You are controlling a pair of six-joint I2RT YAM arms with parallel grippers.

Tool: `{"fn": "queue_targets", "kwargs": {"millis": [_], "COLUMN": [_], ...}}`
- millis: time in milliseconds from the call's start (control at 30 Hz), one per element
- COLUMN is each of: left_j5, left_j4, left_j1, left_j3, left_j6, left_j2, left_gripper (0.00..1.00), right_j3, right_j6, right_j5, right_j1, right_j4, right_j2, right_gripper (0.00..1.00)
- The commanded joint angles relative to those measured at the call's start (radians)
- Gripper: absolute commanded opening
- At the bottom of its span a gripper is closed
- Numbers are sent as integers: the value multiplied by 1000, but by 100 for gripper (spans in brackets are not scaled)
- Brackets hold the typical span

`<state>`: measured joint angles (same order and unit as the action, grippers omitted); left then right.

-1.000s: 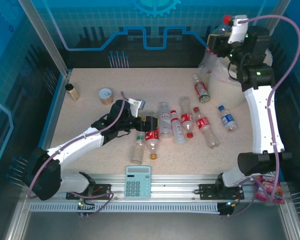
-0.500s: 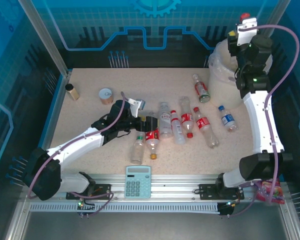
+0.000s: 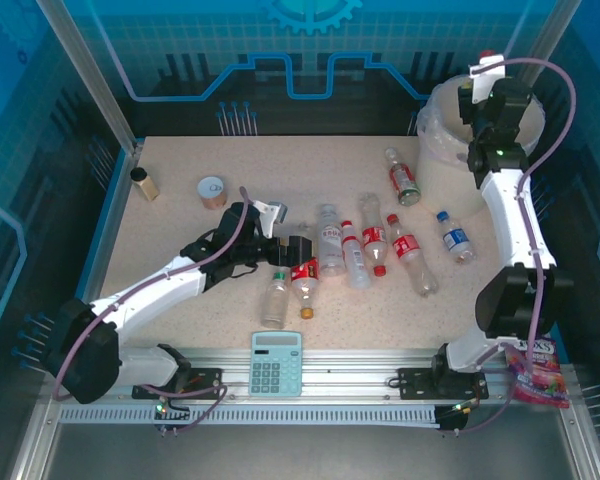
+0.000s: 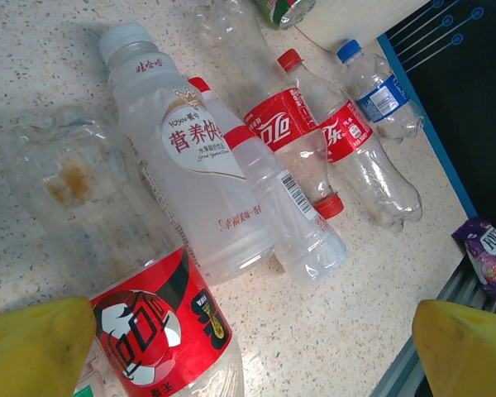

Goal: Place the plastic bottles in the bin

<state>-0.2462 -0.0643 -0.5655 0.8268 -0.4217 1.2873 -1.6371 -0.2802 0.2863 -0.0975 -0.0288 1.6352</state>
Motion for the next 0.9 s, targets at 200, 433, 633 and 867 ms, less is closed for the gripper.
{"fn": "queue_targets", "kwargs": {"millis": [200, 433, 633, 867], "left_j5": [22, 25, 27, 47], "left_j4": [-29, -30, -38, -77], "left_j1": [10, 16, 21, 26], "left_j3": [-12, -24, -29, -45], "left_j6": [-29, -37, -39, -37], "left_j2": [-16, -20, -23, -56], "left_gripper": [99, 99, 99, 99], "right_j3": [-161, -395, -599, -700], "right_j6": [48, 127, 172, 190], "right_j5": [13, -16, -36, -36], "right_j1": [-42, -79, -101, -113], "right_j4": [-191, -474, -684, -806], "right_j2": [170, 324, 461, 560], "right_gripper": [0, 0, 2, 4]}}
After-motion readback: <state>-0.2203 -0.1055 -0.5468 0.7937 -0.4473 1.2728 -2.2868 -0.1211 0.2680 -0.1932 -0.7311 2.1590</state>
